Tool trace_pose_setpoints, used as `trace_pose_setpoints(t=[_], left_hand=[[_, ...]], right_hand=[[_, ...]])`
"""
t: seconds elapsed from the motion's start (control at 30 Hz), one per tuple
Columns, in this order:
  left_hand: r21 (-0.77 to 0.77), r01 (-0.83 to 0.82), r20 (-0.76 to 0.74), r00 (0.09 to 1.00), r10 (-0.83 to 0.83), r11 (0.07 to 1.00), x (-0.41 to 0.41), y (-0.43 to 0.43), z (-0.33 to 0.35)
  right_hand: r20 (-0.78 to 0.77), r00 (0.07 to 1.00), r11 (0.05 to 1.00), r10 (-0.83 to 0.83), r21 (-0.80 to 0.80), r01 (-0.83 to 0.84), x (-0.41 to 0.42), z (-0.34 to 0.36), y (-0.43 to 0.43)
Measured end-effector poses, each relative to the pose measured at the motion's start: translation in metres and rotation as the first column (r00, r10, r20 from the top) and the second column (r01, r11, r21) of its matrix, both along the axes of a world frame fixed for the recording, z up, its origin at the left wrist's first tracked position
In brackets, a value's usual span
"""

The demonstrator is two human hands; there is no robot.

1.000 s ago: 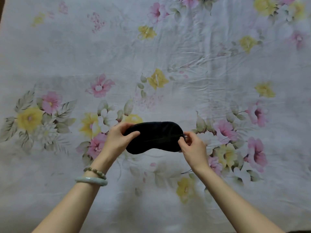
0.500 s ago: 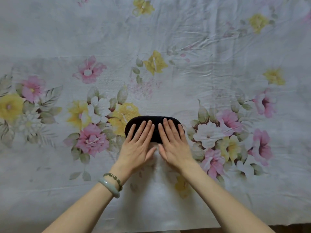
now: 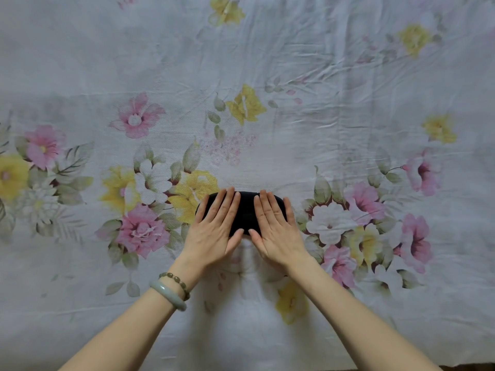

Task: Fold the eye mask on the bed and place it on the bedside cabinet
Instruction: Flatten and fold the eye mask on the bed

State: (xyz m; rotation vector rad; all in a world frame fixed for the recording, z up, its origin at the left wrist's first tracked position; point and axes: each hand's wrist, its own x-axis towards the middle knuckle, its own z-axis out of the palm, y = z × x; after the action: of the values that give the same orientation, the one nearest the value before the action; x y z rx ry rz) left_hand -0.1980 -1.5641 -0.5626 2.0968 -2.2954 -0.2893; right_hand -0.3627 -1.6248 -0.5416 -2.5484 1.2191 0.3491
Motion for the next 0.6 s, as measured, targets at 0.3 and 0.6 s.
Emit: trace_pose_setpoints(t=[0.3, 0.6], left_hand=[[0.056, -0.018, 0.03, 0.999, 0.017, 0.998, -0.002, -0.008, -0.008], [0.056, 0.038, 0.03, 0.999, -0.04, 0.998, -0.021, 0.029, 0.01]], right_hand=[[-0.117, 0.993, 0.999, 0.027, -0.021, -0.03, 0.002, -0.009, -0.005], [0.221, 0.846, 0.869, -0.485, 0.014, 0.495, -0.022, 0.022, 0.002]])
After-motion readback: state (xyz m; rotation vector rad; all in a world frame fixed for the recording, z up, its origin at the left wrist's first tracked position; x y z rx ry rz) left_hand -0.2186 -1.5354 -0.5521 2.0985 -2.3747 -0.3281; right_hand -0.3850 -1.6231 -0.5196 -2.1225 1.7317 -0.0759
